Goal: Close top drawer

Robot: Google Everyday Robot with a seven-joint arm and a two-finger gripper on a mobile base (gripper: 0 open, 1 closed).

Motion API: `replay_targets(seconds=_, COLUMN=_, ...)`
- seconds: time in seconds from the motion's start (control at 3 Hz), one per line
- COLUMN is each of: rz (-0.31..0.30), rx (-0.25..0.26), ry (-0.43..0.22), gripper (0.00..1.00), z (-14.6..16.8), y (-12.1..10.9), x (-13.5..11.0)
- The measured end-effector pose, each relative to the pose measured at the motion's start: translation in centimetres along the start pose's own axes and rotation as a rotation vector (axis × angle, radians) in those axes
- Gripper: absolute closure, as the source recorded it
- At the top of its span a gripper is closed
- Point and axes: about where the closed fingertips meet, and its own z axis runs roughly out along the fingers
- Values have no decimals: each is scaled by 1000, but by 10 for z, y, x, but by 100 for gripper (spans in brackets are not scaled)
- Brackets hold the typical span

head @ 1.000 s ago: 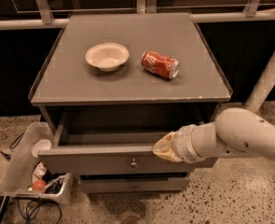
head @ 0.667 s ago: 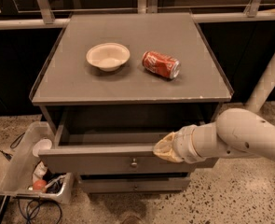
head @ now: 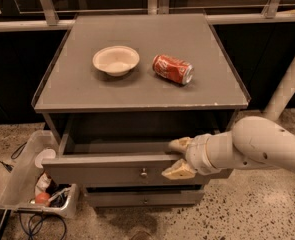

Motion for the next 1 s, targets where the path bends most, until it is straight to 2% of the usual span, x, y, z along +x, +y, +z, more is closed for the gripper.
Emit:
replay_targets(seconds=0.33, rz=0, rx=0, ry=0, gripper=0, z=0, y=0, x=0)
replay_targets(seconds=0.67, rz=0, rx=0, ry=0, gripper=0, z=0, y=0, x=0)
replay_targets(seconds=1.0, rz=2, rx=-16, ry=5, gripper=4, z=2, y=2, x=-1)
